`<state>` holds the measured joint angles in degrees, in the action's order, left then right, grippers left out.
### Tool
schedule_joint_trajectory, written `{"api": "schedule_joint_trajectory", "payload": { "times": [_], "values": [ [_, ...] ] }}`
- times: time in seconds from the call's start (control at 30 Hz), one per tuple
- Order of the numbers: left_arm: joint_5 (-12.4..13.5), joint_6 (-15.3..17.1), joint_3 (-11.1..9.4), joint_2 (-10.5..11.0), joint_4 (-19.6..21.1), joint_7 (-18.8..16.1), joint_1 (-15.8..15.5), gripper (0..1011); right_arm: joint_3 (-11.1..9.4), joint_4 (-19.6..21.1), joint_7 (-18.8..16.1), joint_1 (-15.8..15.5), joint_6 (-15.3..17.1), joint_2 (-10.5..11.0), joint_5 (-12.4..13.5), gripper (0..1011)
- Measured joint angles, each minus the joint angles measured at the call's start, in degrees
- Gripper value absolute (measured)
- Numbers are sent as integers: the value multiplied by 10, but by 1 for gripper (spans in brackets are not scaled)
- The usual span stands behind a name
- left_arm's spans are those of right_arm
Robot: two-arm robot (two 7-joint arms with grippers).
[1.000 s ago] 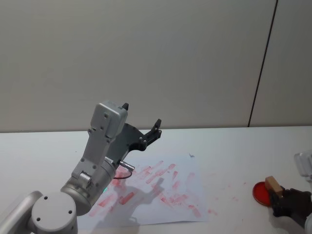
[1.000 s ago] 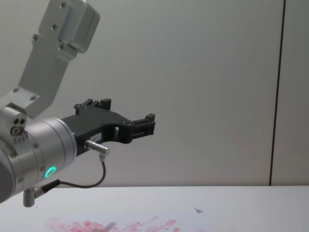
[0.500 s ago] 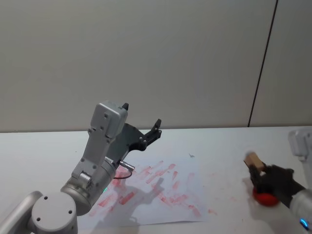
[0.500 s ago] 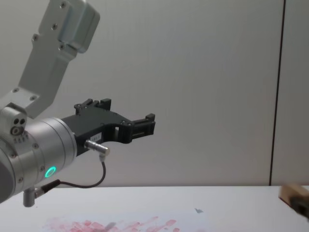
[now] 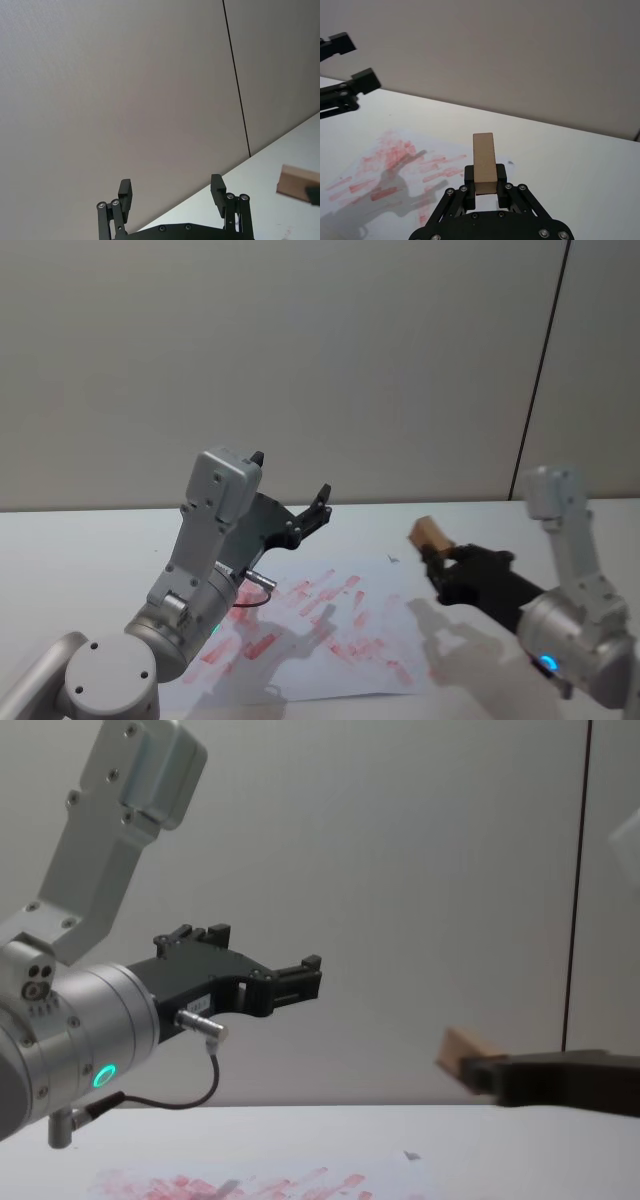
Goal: Use the one hand to pick up the stamp and affix it onto the A4 paper.
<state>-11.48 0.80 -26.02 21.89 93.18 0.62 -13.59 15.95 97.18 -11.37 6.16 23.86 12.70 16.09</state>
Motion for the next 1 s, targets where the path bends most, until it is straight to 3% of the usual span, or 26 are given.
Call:
{"api": "schedule_joint_trajectory", "payload": {
  "times": [0.23,0.57,1.0],
  "values": [
    [0,0,0,0,0,0,0,1001,25,-31,-26,25,33,-32,-17,218],
    [0,0,0,0,0,0,0,1001,51,-78,-34,48,77,-61,-52,217],
    [0,0,0,0,0,0,0,1001,67,-122,-23,58,94,-76,-85,218]
  ]
}}
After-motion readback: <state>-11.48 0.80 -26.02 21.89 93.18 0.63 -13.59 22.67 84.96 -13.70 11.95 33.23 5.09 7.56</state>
